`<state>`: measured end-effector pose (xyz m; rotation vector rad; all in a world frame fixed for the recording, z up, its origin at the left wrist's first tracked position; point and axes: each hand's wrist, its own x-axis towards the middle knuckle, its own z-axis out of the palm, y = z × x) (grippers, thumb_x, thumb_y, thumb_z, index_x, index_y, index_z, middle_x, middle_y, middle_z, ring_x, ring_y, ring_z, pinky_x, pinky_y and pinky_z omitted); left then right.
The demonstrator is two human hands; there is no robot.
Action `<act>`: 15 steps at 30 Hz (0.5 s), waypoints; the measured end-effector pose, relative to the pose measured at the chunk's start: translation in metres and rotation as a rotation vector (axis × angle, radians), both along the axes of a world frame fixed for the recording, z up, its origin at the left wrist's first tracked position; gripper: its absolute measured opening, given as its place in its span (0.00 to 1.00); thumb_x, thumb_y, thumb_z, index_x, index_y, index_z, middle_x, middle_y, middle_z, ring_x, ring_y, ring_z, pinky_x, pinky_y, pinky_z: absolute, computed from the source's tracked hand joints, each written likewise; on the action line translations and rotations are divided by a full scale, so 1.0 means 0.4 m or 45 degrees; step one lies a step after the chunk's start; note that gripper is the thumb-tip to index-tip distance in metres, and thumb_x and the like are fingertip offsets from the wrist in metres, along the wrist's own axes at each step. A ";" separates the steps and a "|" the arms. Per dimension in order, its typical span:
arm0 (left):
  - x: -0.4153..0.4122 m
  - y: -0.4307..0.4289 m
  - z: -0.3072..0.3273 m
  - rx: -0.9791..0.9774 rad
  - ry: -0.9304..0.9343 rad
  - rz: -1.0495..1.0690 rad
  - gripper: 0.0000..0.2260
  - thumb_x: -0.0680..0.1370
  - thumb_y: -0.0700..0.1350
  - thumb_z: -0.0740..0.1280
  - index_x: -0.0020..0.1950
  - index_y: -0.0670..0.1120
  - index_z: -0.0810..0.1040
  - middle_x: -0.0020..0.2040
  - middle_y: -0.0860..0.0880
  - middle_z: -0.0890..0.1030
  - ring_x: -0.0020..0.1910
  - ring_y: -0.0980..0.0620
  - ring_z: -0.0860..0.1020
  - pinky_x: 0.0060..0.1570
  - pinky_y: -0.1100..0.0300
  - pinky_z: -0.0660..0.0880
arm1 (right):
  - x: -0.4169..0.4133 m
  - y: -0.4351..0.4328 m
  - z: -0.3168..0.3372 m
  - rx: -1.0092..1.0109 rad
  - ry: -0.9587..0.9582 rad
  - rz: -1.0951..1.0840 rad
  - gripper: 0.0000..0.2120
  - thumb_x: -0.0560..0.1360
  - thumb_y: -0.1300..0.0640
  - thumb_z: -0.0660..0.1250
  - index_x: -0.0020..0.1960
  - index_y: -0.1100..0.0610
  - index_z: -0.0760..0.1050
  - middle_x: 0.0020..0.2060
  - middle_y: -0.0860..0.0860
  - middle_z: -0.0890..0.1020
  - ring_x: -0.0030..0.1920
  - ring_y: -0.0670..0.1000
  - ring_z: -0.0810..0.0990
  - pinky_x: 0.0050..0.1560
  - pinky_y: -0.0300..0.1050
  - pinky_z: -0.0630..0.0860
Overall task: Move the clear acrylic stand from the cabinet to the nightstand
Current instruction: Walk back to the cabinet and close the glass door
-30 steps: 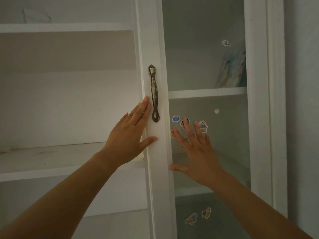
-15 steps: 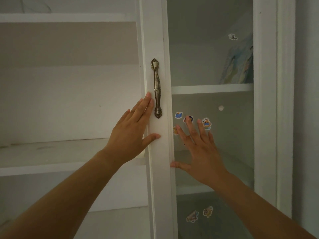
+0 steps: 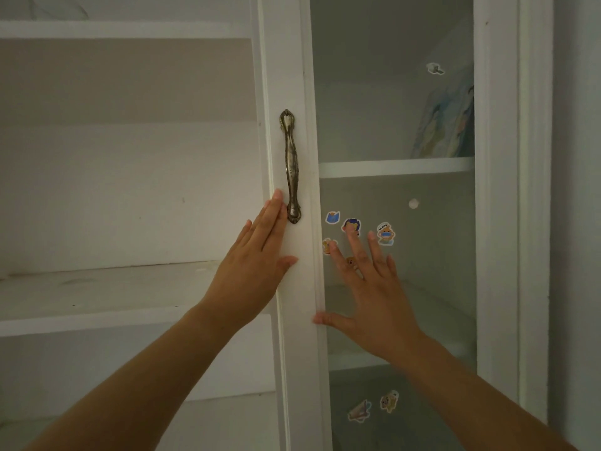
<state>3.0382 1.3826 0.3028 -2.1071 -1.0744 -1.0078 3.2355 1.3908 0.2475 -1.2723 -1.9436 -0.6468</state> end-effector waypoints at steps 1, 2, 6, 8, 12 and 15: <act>0.001 -0.001 0.000 -0.002 0.003 -0.002 0.34 0.77 0.49 0.61 0.72 0.47 0.39 0.74 0.55 0.39 0.72 0.58 0.44 0.69 0.57 0.44 | 0.000 0.001 -0.001 0.003 -0.001 0.001 0.48 0.64 0.25 0.53 0.73 0.42 0.35 0.74 0.45 0.34 0.74 0.54 0.33 0.70 0.60 0.43; 0.001 -0.004 0.001 -0.005 0.006 -0.004 0.34 0.77 0.49 0.60 0.73 0.47 0.39 0.74 0.55 0.39 0.72 0.58 0.44 0.69 0.58 0.44 | 0.001 -0.001 -0.001 0.005 -0.001 0.005 0.48 0.64 0.25 0.54 0.73 0.42 0.34 0.74 0.44 0.34 0.74 0.54 0.33 0.70 0.60 0.43; -0.010 -0.009 0.003 -0.027 0.042 0.002 0.36 0.77 0.51 0.61 0.73 0.48 0.38 0.73 0.58 0.36 0.72 0.60 0.40 0.69 0.60 0.41 | 0.002 -0.004 -0.001 0.003 0.011 0.015 0.48 0.64 0.25 0.55 0.73 0.41 0.34 0.74 0.44 0.33 0.74 0.53 0.33 0.70 0.60 0.43; -0.016 -0.006 0.005 -0.015 0.063 0.015 0.37 0.76 0.53 0.61 0.73 0.48 0.38 0.73 0.58 0.36 0.71 0.61 0.39 0.69 0.60 0.41 | 0.002 -0.001 -0.001 -0.001 0.004 0.000 0.48 0.63 0.25 0.54 0.72 0.40 0.32 0.74 0.44 0.33 0.74 0.53 0.32 0.71 0.59 0.42; -0.017 0.002 0.006 0.002 0.084 0.035 0.35 0.75 0.56 0.57 0.74 0.47 0.38 0.74 0.56 0.37 0.72 0.59 0.40 0.69 0.59 0.43 | 0.000 0.003 0.000 0.001 0.015 0.002 0.48 0.63 0.24 0.53 0.72 0.40 0.33 0.74 0.44 0.33 0.74 0.53 0.32 0.70 0.59 0.42; -0.018 -0.002 0.006 0.011 0.080 0.040 0.36 0.76 0.55 0.59 0.73 0.48 0.38 0.74 0.56 0.37 0.72 0.59 0.41 0.69 0.58 0.43 | -0.001 0.001 -0.001 0.006 0.022 0.017 0.48 0.63 0.25 0.54 0.73 0.40 0.34 0.74 0.43 0.35 0.74 0.53 0.33 0.70 0.59 0.41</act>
